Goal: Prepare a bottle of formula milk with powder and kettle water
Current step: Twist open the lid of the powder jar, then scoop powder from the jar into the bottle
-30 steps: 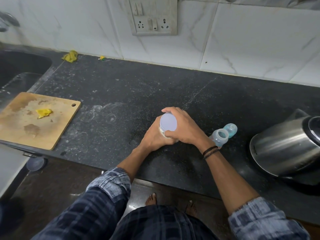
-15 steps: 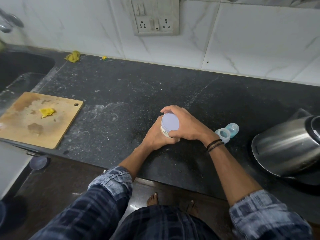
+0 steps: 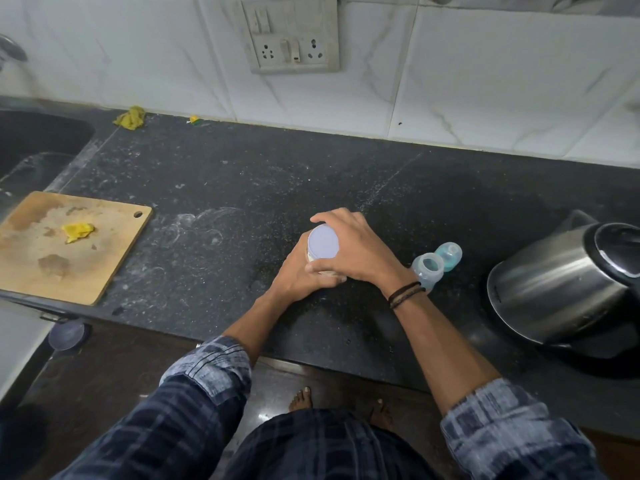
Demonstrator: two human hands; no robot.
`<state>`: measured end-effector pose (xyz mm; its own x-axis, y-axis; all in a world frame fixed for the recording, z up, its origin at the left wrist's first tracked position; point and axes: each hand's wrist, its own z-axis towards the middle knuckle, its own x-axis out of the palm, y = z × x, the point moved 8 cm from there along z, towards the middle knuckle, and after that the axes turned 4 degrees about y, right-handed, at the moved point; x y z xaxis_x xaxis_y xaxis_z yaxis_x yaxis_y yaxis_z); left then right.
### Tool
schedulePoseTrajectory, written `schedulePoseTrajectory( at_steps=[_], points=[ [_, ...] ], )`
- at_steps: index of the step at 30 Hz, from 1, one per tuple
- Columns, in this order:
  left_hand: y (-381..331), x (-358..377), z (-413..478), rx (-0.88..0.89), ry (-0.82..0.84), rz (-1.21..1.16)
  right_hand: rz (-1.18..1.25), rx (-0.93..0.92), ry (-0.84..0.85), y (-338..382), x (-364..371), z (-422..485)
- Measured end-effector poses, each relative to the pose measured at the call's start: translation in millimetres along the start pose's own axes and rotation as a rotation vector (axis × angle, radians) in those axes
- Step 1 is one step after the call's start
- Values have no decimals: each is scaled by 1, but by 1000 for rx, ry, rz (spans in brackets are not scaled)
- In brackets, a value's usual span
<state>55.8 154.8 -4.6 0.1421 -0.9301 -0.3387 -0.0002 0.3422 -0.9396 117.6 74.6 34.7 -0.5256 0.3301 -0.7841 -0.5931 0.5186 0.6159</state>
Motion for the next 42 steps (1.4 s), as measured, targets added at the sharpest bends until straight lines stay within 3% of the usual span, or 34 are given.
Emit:
schedulePoseTrajectory(
  at_steps=[4,12,17,22,25,31,42],
  points=[
    [11,-1,0,-18,-28,46,-20,-5,-24,3,1,-1],
    [23,-1,2,-74,-47,87,188,-33,-63,1,-19,-4],
    [22,-1,0,-72,-48,88,302,-54,-231,-5,-37,-35],
    [27,-2,-1,-93,-65,99,268,-148,-469,-16,-28,-94],
    [34,-2,-1,-129,-89,109,223,-116,-514,-31,-5,-121],
    [46,-2,-3,-232,-77,133,172,-88,-456,-58,28,-139],
    [38,-2,-4,-252,-83,132,80,6,-163,-84,61,-142]
  ],
)
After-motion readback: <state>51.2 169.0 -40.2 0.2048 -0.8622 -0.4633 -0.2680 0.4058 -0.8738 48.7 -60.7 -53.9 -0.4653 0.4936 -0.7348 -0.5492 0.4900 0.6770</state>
